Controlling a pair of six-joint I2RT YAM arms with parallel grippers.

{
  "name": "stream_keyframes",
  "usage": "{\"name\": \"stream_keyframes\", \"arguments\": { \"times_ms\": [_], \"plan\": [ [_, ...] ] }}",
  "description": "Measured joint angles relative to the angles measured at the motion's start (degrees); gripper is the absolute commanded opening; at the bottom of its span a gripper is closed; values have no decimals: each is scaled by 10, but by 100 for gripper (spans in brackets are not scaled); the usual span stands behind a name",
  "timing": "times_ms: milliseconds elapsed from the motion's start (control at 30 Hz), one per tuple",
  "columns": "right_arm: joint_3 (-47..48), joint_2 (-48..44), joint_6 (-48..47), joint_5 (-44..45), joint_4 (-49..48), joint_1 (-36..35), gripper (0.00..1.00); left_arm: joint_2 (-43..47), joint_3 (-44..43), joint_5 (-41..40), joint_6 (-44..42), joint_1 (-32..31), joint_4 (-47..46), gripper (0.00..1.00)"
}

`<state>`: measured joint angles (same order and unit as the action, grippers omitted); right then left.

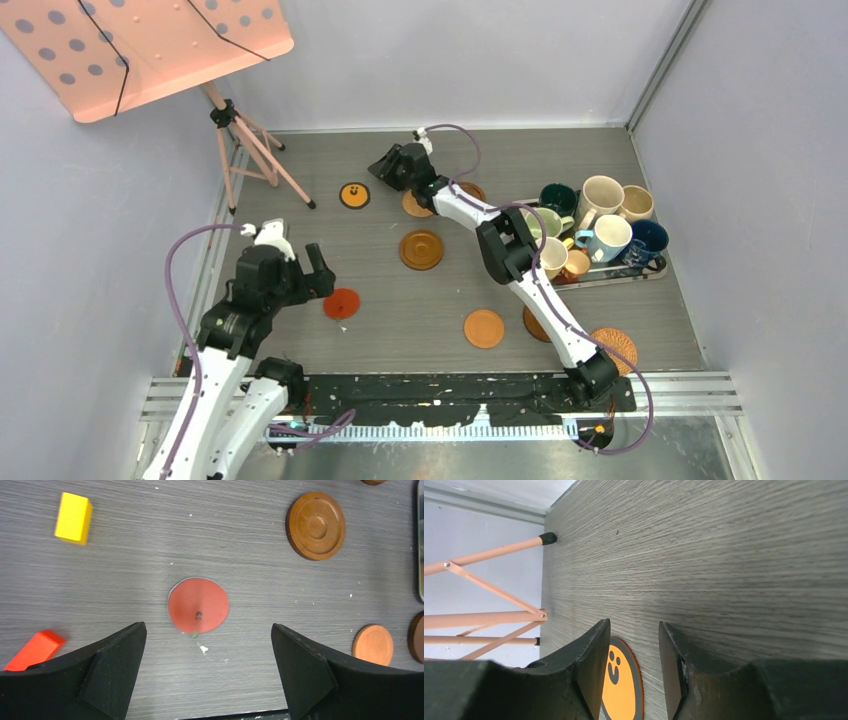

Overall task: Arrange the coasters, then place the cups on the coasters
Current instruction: Move the coaster to the center of the board.

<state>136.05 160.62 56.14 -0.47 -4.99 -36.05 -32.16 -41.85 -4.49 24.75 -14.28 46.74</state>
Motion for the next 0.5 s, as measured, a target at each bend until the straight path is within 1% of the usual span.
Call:
{"name": "stream_keyframes", "arguments": {
  "times_ms": [100,200,300,333,500],
  "plan": [
    [17,9,1,-28,5,8,50,-62,0,17,22,0,-31,99],
    [27,12,1,-45,13,7,50,-139,-13,27,34,2,-52,95],
    [37,18,0,-59,23,2,50,-238,-57,33,37,12,-75,89],
    [39,18,-2,-61,27,0,50,-279,-85,35,38,19,-80,87],
    [45,18,-16,-63,42,-7,49,-411,-184,46,52,38,-130,80]
  ]
}}
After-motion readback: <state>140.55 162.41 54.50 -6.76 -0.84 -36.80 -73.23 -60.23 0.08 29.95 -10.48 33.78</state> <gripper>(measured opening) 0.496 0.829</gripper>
